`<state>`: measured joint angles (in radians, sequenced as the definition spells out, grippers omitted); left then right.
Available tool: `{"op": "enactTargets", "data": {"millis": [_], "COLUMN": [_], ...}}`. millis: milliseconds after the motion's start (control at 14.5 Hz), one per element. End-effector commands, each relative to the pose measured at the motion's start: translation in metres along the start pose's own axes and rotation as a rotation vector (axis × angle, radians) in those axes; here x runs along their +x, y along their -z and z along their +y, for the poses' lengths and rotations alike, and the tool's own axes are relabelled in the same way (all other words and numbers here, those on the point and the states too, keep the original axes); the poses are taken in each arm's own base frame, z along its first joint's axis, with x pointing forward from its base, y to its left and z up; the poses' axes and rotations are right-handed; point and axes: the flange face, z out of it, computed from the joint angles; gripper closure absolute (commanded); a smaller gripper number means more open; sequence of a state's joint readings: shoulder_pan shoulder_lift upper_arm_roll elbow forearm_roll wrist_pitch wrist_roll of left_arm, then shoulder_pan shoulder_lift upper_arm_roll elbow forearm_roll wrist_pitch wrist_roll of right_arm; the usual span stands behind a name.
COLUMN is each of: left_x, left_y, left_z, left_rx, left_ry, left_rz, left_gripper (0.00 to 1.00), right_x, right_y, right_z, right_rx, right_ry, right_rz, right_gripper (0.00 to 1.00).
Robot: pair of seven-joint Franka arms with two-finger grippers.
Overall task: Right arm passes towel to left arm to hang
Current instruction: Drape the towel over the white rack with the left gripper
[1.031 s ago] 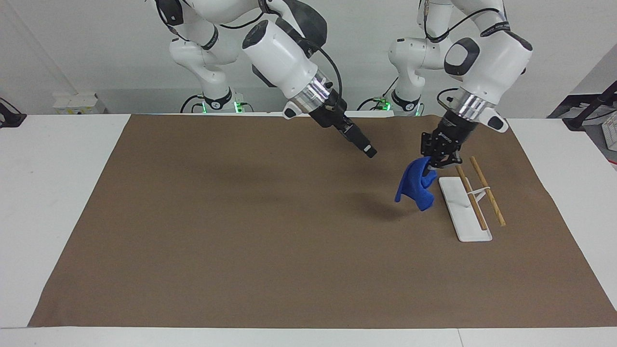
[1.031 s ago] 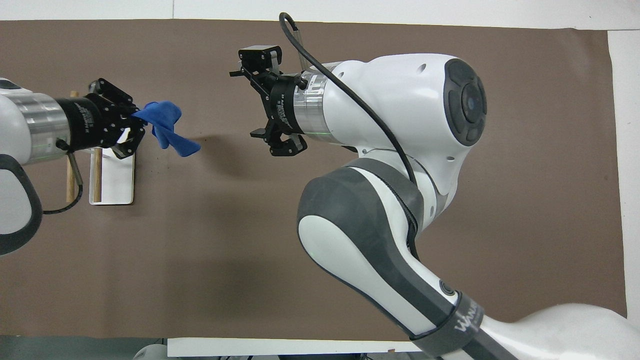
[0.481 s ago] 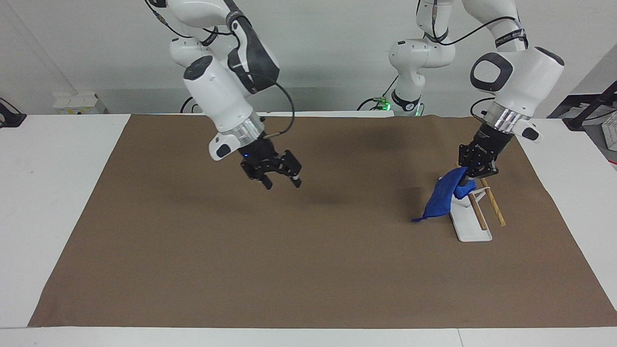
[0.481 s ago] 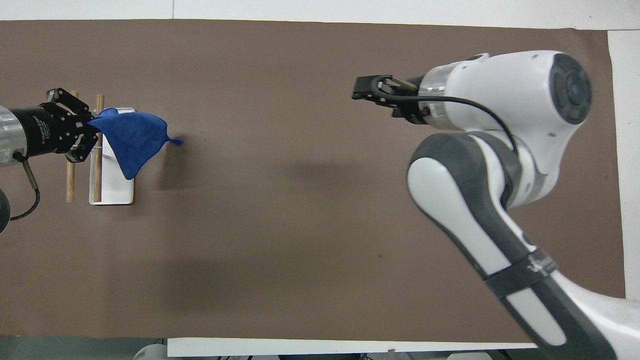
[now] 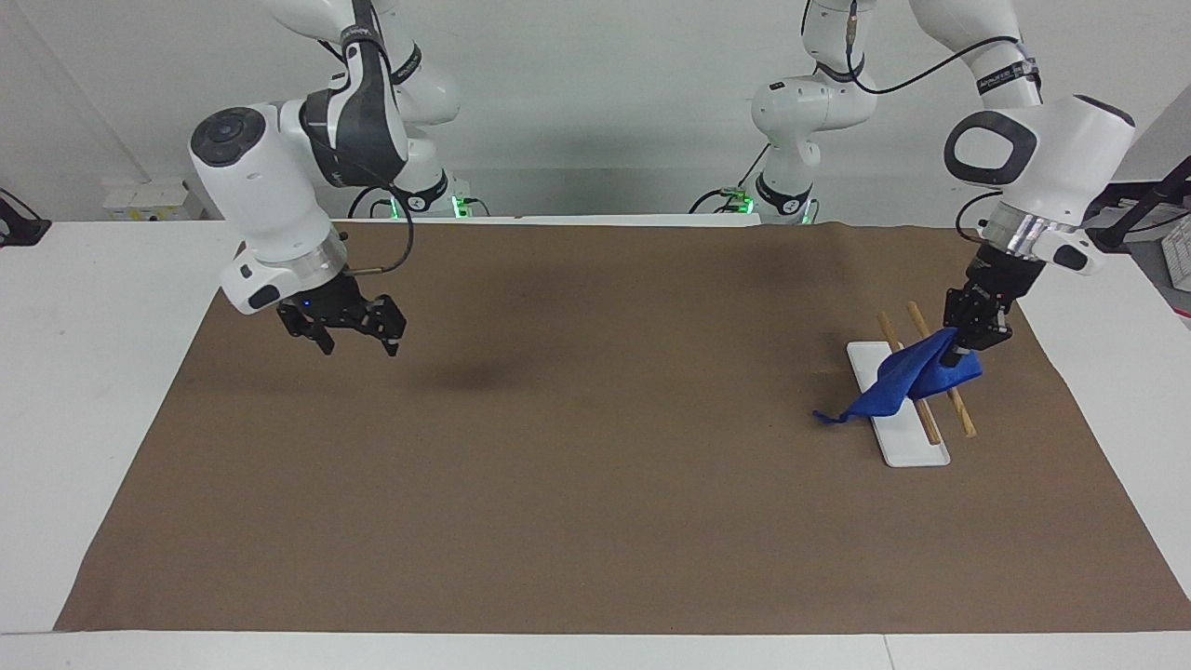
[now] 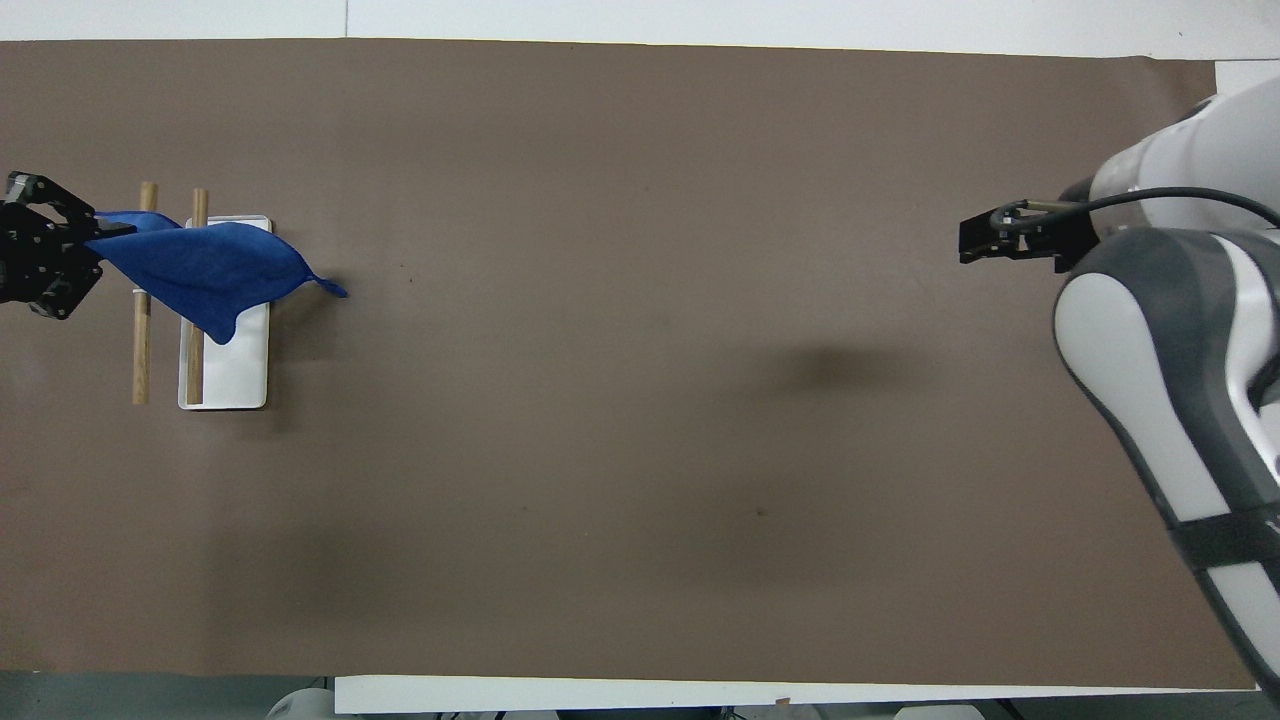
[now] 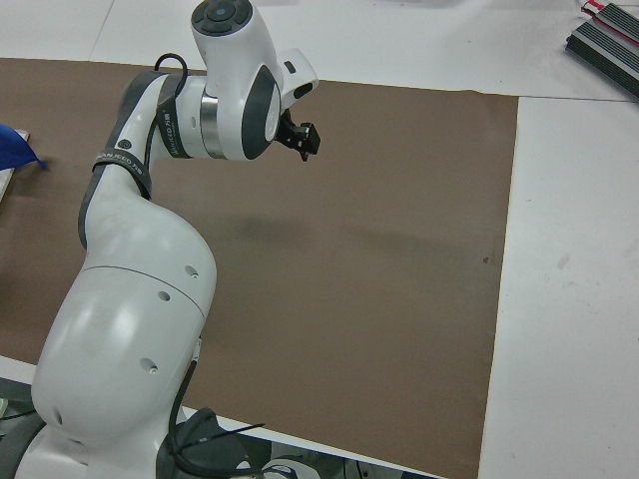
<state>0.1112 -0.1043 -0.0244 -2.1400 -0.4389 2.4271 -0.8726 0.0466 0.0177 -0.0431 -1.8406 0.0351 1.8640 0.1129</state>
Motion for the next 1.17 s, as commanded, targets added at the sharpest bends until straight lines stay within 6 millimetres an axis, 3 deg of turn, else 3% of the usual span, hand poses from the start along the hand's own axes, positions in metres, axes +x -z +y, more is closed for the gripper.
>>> {"op": "enactTargets", "data": {"millis": [0, 138, 619, 1100], "left_x": [0.014, 0.018, 0.055, 0.037], "left_y": [0.005, 0.007, 0.017, 0.002], "left_z": [0.026, 0.031, 0.008, -0.031], "left_rx": [-0.036, -0.039, 0.002, 0.125], "left_ry": [-0.065, -0.168, -0.249, -0.234], "left_rz": [0.014, 0.017, 0.07, -0.041], "left_gripper": [1.0, 1.0, 0.99, 0.96], "right_x": [-0.013, -0.014, -0.013, -0.017], "right_y": [0.032, 0.041, 0.042, 0.042], "right_z": [0.024, 0.037, 0.058, 0.057], "right_rx": [-0.018, -0.036, -0.044, -0.041], "right_ry": [0.047, 0.048, 0.102, 0.098], "right_rz": [-0.017, -0.03, -0.029, -0.025], "right_gripper": [0.0, 0.0, 0.0, 0.0]}}
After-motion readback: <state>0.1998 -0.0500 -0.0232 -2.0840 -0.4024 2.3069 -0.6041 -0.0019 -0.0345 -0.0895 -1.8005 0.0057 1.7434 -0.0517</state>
